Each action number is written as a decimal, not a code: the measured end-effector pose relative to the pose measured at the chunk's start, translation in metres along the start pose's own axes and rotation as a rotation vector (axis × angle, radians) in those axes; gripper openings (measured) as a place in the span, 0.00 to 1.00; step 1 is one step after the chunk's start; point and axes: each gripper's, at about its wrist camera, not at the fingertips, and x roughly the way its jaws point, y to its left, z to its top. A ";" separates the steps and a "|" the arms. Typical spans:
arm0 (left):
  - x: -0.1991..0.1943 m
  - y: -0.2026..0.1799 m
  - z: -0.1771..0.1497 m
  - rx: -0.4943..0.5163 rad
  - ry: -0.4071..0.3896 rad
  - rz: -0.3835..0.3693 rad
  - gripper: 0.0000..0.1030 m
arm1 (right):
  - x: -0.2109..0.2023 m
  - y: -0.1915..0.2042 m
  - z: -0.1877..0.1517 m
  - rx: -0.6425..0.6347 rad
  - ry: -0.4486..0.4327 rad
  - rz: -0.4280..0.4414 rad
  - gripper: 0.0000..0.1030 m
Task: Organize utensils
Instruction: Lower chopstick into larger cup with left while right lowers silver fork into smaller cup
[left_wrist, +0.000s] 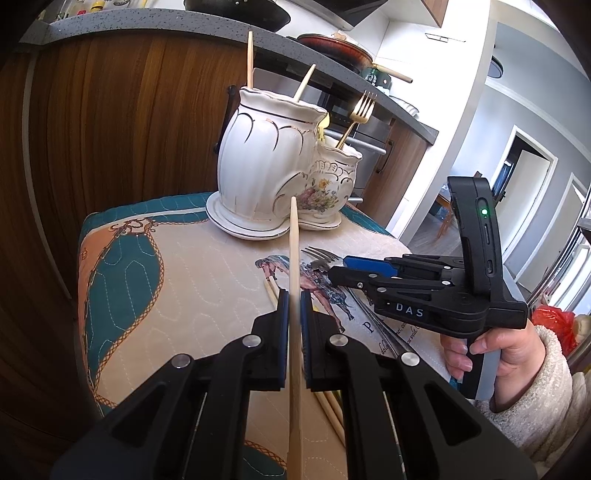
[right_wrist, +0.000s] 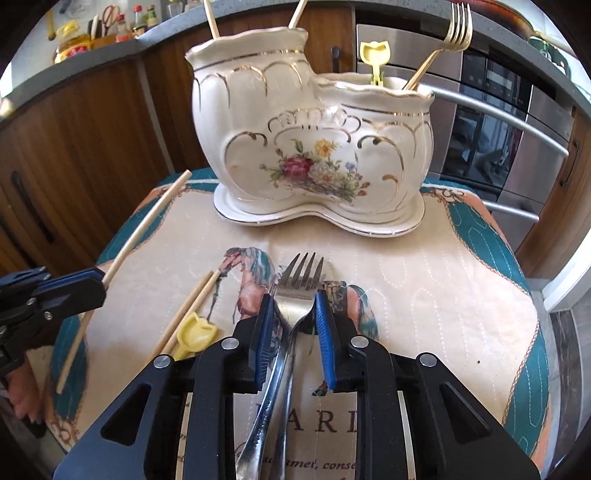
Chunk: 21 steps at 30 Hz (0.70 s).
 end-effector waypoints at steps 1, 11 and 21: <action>0.000 0.000 0.000 0.000 0.000 0.000 0.06 | -0.003 0.000 0.001 -0.002 -0.009 0.003 0.24; -0.002 0.000 0.000 0.000 -0.006 -0.006 0.06 | -0.054 0.017 0.004 -0.075 -0.202 0.033 0.23; 0.002 0.001 0.001 -0.008 0.009 -0.012 0.06 | -0.093 0.034 0.002 -0.177 -0.336 0.031 0.23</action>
